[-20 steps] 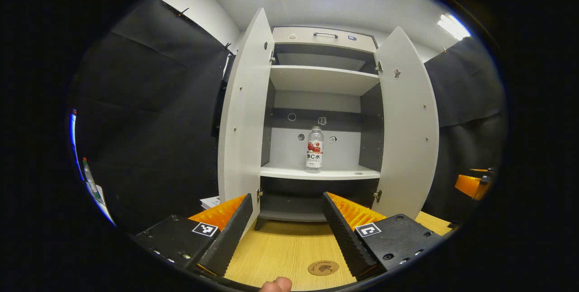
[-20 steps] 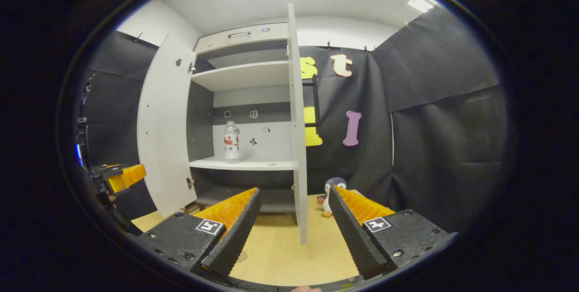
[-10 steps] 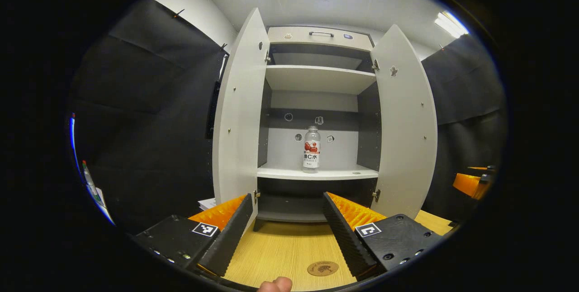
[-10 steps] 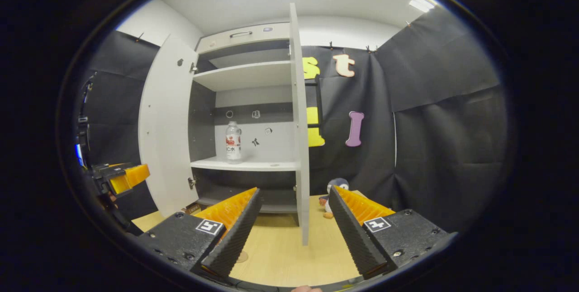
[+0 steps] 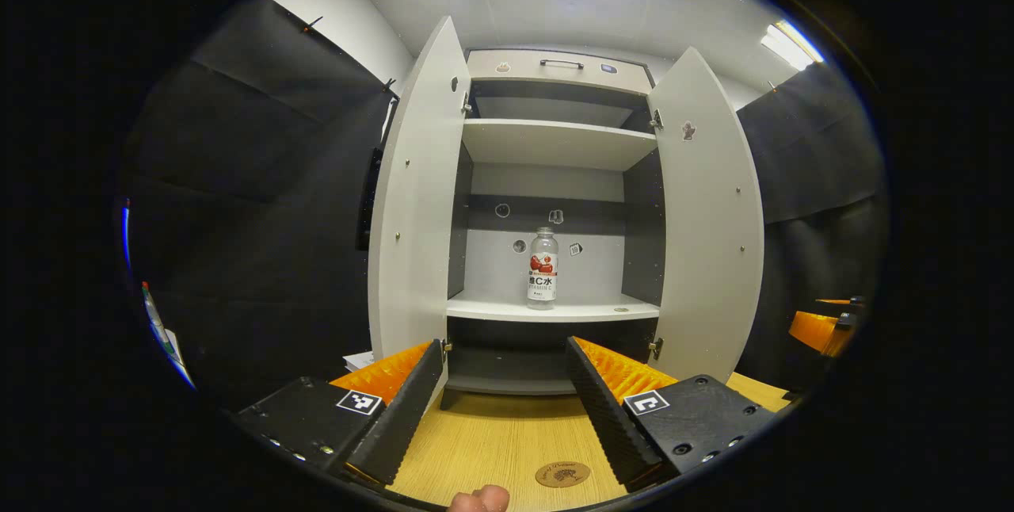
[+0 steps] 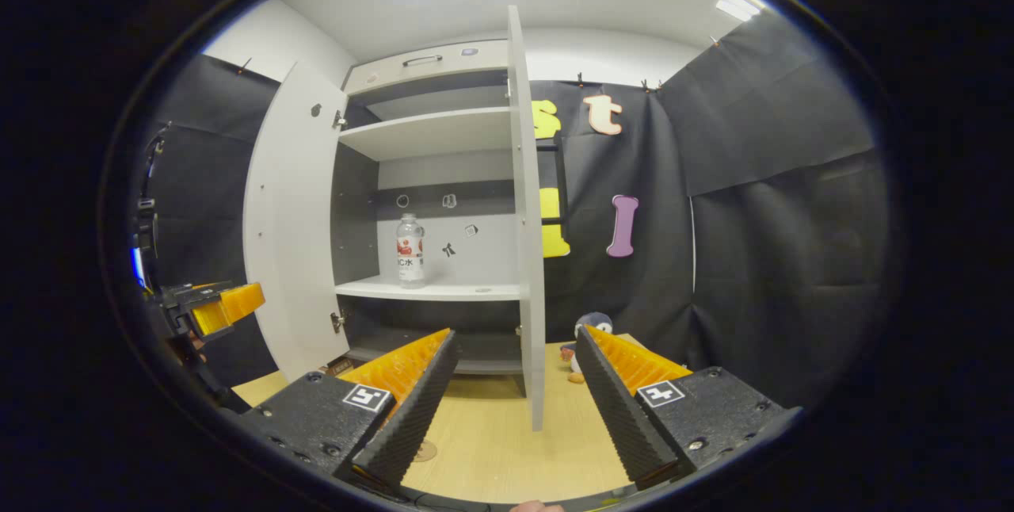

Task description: Grasp the bottle in the cabinet with the left hand and place it on the coaster, then close the right door with the right hand and the left door with the left hand.

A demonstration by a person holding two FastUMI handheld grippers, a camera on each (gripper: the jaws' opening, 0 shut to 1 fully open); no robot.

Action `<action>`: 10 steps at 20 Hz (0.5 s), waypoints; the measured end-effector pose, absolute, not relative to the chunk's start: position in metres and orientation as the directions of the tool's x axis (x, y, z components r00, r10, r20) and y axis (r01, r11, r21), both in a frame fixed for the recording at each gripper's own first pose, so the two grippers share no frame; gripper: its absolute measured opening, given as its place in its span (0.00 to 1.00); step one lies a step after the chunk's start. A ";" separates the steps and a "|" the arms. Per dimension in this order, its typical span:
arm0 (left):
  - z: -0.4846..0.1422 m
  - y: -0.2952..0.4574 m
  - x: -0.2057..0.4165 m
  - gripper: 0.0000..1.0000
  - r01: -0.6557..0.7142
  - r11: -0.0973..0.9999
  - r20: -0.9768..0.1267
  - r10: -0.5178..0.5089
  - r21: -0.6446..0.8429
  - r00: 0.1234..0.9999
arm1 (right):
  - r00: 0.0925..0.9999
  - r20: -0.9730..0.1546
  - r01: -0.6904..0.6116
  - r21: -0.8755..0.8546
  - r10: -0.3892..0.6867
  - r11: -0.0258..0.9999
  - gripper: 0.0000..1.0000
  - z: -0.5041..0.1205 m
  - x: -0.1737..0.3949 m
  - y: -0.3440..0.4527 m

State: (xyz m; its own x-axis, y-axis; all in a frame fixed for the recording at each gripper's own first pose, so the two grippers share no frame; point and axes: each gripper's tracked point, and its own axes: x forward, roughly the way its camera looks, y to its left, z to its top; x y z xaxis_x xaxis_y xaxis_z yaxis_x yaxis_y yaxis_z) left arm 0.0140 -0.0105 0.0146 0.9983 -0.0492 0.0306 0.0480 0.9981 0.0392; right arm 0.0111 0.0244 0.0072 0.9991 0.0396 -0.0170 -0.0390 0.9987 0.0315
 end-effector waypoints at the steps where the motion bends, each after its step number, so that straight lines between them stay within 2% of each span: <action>1: 0.015 -0.011 0.016 0.95 0.052 0.998 0.032 -0.054 0.038 0.998 | 0.999 -0.017 -0.038 0.031 0.039 0.999 0.98 0.006 0.010 0.025; 8: 0.022 -0.020 0.022 0.95 0.085 0.996 0.043 -0.086 0.027 0.995 | 0.999 -0.013 -0.033 0.029 0.033 0.999 0.98 0.008 0.007 0.025; 9: 0.024 -0.022 0.024 0.91 0.090 0.996 0.048 -0.091 0.024 0.995 | 0.999 -0.013 -0.032 0.028 0.033 0.999 0.98 0.008 0.007 0.025; 10: 0.026 -0.023 0.027 0.95 0.093 0.995 0.051 -0.094 0.022 0.994 | 0.999 -0.012 -0.032 0.026 0.032 0.999 0.98 0.009 0.007 0.025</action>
State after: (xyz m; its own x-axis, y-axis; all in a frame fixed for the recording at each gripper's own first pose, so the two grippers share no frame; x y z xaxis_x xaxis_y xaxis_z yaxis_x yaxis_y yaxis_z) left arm 0.0268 -0.0225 0.0256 0.9943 -0.0936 0.0512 0.0926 0.9955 0.0225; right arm 0.0070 0.0250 0.0094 0.9994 0.0322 -0.0124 -0.0319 0.9991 0.0265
